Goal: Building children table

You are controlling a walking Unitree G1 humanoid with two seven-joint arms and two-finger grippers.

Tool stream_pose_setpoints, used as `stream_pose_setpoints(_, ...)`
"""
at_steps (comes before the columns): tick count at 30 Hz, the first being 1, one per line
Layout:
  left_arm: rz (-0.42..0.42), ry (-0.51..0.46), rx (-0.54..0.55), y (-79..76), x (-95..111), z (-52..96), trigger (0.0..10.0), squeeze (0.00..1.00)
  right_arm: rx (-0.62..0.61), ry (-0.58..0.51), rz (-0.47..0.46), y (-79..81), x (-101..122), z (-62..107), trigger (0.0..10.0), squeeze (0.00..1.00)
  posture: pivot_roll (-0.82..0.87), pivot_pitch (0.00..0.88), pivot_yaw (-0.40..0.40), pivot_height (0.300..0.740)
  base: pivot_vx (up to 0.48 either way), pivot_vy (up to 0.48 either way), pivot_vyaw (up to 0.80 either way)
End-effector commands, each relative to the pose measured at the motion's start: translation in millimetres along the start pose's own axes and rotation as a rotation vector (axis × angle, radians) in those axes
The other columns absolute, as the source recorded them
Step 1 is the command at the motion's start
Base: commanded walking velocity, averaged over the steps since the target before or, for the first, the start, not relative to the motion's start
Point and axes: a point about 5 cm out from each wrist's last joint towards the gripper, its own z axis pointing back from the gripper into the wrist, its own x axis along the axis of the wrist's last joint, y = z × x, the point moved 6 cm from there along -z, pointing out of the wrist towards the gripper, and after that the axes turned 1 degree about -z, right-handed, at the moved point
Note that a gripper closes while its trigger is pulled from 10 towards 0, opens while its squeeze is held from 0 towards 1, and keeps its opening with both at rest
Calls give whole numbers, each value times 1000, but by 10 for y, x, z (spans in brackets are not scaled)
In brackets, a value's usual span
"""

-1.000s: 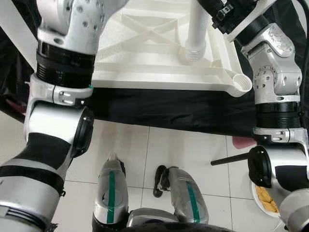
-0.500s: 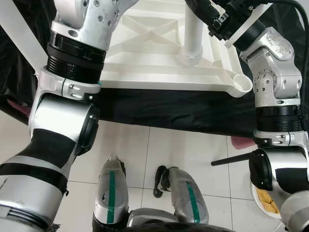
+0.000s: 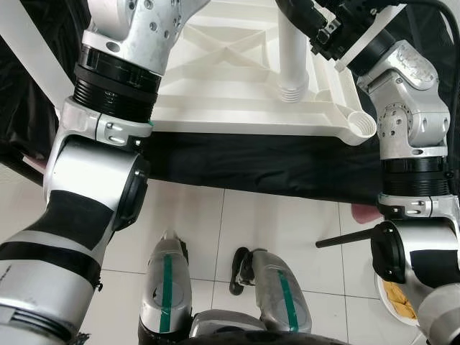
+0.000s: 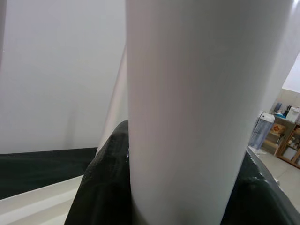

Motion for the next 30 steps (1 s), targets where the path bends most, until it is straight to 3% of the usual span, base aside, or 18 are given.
stream_pose_setpoints(1,-32,-29,-477,-614,89,49,0,0,-46,-12,-25,-85,29,7,10000,1000,121,0,-61,740,0,0,0)
stream_pose_setpoints(4,-36,-29,-460,-583,93,37,0,0,-56,-17,-32,-107,39,15,10000,1000,120,0,-61,740,0,0,0)
stream_pose_setpoints(5,-42,-21,-450,-565,84,29,9804,0,-57,-17,-30,-112,43,22,10000,1000,120,0,-63,740,0,0,0)
stream_pose_setpoints(15,-79,-2,-451,-565,66,10,10000,0,-58,21,7,-151,21,50,10000,1000,119,0,-69,740,0,0,0)
stream_pose_setpoints(16,-89,7,-455,-574,52,7,10000,0,-53,41,18,-155,0,55,10000,192,119,0,-71,740,0,0,0)
stream_pose_setpoints(19,-95,13,-458,-579,44,5,10000,0,-49,54,24,-156,-14,58,10000,192,119,0,-71,740,0,0,0)
stream_pose_setpoints(20,-105,24,-466,-595,23,3,10000,0,-37,80,26,-143,-54,63,10000,0,120,0,-76,740,0,0,0)
stream_pose_setpoints(24,-116,35,-475,-623,-2,1,10000,0,-26,111,27,-126,-115,72,10000,0,119,0,-80,740,0,0,0)
stream_pose_setpoints(30,-136,66,-484,-648,-91,2,10000,0,34,220,24,-14,-391,115,10000,0,118,8,-91,740,0,0,0)
